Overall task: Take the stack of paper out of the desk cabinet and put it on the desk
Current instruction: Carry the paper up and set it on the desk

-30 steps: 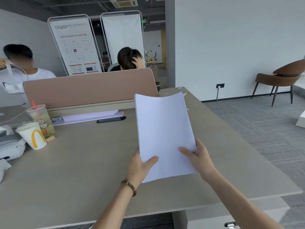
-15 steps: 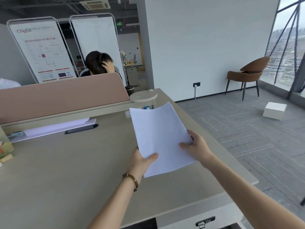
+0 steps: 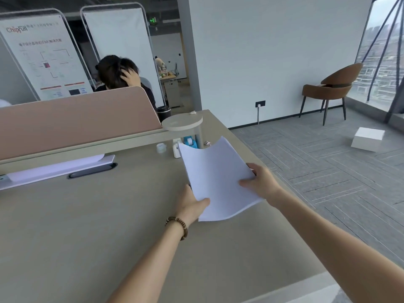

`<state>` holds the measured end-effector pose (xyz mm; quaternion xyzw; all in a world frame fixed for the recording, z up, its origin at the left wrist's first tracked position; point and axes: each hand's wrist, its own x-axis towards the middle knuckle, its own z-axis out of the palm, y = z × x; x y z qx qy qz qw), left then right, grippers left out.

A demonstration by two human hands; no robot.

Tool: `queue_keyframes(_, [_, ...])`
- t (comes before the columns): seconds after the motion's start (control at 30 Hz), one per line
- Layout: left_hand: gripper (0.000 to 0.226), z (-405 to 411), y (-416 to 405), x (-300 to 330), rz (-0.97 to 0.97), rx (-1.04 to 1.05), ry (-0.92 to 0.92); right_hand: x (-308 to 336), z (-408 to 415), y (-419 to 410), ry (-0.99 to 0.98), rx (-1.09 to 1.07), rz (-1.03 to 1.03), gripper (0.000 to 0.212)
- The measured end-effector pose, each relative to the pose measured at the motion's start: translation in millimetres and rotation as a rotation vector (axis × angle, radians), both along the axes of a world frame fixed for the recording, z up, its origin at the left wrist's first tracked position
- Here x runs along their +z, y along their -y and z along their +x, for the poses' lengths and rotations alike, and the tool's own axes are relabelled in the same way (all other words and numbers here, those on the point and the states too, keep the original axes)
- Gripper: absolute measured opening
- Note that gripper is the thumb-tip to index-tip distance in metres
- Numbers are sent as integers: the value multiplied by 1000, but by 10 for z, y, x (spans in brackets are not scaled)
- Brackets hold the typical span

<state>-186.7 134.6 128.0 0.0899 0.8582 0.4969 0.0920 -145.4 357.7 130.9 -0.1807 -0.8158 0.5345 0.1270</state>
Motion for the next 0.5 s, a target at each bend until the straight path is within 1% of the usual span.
queue_keyframes(0.07, [36, -96, -18, -33, -9, -10, 12, -51, -101, -40, 11, -12, 13, 51])
queue_keyframes(0.23, [36, -316, -60, -119, -58, 19, 8, -138, -295, -96, 41, -10, 34, 41])
queue_keyframes(0.33, [37, -401, -83, -118, -109, 37, -32, -166, -393, -123, 78, -10, 41, 48])
queue_keyframes(0.43, [36, -475, -102, -123, -189, 47, -102, -219, -488, -160, 117, -37, 108, 60])
queue_keyframes(0.5, [36, -524, -102, -152, -258, 52, -148, -247, -524, -159, 168, -54, 153, 64])
